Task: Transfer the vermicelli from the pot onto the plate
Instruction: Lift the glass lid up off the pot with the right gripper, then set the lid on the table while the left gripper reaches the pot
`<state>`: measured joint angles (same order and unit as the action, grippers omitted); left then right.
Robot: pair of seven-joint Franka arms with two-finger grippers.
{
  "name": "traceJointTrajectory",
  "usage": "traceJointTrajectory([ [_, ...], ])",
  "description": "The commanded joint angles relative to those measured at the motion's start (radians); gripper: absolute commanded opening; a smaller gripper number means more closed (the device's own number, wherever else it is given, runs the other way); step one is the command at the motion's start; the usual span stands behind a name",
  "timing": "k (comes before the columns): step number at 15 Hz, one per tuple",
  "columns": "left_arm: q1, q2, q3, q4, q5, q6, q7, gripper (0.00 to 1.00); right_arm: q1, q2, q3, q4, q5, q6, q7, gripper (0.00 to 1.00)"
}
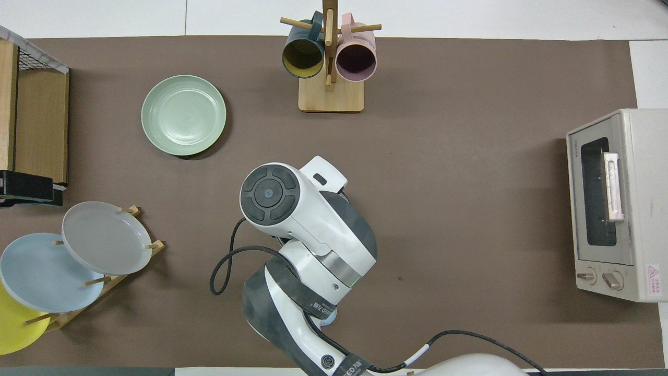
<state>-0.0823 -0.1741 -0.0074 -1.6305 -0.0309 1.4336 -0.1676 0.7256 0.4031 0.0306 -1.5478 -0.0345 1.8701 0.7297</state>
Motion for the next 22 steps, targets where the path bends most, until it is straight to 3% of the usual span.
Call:
traceJointTrajectory([
  [1,0.012,-0.032,-0.005,-0.040,-0.003,0.027,0.007,1.00,-0.020,-0.029,0.005,-0.012,0.004,0.006,0.004,0.44],
  [5,0.012,-0.032,-0.006,-0.040,-0.003,0.031,0.000,1.00,-0.093,-0.095,0.003,-0.002,0.002,-0.032,-0.108,0.44],
  [9,-0.003,-0.030,-0.014,-0.080,-0.004,0.092,-0.026,1.00,-0.217,-0.105,0.000,0.008,0.002,-0.057,-0.309,0.44],
  [14,-0.196,0.039,-0.019,-0.196,-0.007,0.255,-0.231,1.00,-0.440,-0.107,-0.001,-0.032,0.002,-0.054,-0.626,0.44],
  [17,-0.299,0.089,-0.019,-0.249,-0.007,0.368,-0.355,1.00,-0.558,-0.144,-0.001,-0.144,0.002,0.000,-0.771,0.44],
  [22,-0.456,0.275,-0.019,-0.262,-0.007,0.563,-0.588,1.00,-0.617,-0.237,-0.003,-0.467,-0.010,0.292,-0.832,0.44],
])
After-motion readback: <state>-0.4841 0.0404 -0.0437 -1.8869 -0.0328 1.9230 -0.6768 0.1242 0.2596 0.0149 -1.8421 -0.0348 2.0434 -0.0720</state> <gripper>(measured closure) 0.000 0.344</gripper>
